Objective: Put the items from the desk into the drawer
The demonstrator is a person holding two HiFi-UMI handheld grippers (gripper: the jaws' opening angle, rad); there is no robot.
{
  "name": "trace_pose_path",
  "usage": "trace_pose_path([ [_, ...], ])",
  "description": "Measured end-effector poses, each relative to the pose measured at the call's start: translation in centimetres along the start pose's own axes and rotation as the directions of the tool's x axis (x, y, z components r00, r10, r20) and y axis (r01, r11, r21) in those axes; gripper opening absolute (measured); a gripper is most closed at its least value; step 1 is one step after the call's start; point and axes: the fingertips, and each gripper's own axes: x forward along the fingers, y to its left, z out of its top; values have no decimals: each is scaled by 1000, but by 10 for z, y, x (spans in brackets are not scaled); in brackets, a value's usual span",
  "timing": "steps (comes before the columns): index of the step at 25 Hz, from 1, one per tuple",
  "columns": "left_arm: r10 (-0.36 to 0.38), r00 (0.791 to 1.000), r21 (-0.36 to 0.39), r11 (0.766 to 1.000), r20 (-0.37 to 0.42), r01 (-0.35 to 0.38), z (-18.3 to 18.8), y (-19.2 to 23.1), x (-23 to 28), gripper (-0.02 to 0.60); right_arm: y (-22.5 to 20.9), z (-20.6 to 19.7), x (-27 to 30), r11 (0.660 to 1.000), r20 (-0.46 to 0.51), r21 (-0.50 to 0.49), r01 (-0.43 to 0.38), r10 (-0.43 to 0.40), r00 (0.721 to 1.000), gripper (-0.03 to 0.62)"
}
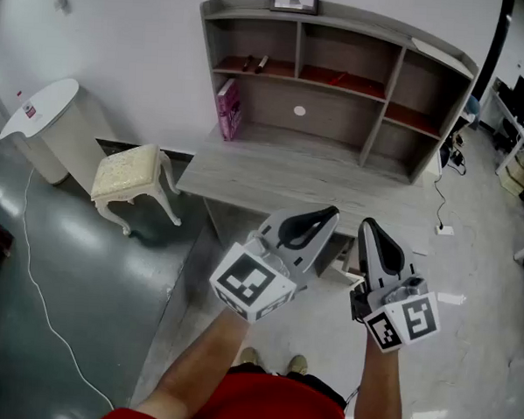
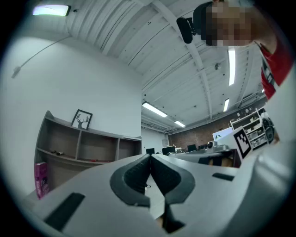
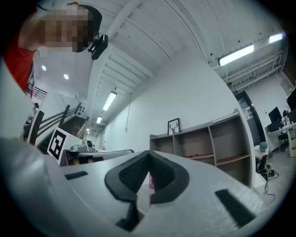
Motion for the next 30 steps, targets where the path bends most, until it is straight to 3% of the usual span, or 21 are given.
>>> trace_pose_path([
  [14, -30, 999, 54, 998, 14, 30, -8, 42, -19, 9, 20, -14, 36, 998, -16, -13, 54, -54, 998, 3],
  [20, -22, 1000, 33, 999, 0, 22, -20, 69, -29, 9, 24, -26, 56, 994, -62, -69, 86, -90, 994, 3],
  [24, -14, 1000, 21, 1000, -10, 14, -31, 87, -21, 9, 11, -38, 78, 992, -87, -66, 105, -110, 990, 3],
  [30, -16, 999, 61, 998, -48, 19, -45, 118, 15, 9, -34, -55, 122, 989, -81, -37, 140, -143, 986, 4],
])
